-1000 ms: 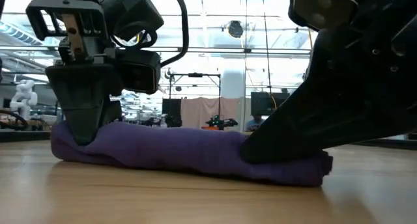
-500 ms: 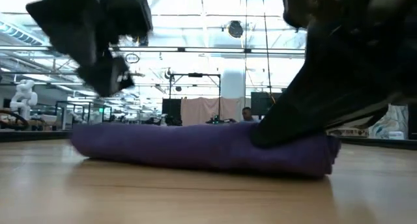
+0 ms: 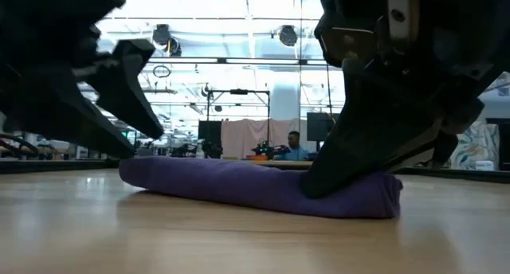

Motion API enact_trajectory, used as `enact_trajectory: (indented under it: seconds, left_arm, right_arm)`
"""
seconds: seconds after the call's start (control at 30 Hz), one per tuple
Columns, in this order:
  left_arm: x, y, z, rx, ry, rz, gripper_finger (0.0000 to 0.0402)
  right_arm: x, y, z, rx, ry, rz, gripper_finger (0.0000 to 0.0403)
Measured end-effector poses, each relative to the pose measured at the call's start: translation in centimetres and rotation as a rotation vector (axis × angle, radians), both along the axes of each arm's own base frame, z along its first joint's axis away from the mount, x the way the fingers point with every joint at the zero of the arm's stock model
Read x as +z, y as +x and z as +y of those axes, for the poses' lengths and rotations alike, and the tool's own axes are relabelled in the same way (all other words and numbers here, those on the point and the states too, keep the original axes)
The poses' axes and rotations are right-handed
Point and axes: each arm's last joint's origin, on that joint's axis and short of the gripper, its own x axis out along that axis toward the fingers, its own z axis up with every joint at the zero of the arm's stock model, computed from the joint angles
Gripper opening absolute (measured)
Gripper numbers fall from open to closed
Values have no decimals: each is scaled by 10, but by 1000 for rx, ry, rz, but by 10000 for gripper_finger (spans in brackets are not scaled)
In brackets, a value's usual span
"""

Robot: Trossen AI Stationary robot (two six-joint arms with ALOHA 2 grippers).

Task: Roll towel
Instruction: Roll the purple towel

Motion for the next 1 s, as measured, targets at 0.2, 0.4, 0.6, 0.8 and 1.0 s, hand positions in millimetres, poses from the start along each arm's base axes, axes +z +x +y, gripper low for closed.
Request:
enact_trajectory:
  seconds: [0.2, 0.4, 0.6, 0.8, 1.0]
  left_arm:
    - [-14, 9, 16, -23, 49, 103, 192]
    - [-18, 25, 41, -23, -85, 188, 165]
    - [-7, 27, 52, -101, -292, 261, 29]
    - [11, 21, 61, -65, -621, 378, 29]
    - [13, 24, 67, -27, -901, 509, 17]
  right_arm:
    - [0, 0, 0, 23, -18, 4, 9]
    - [0, 0, 0, 70, -62, 10, 9]
    - [9, -6, 7, 178, -158, -1, 51]
    - [38, -30, 35, 382, -349, -98, 137]
    - [22, -42, 69, 388, -558, -257, 220]
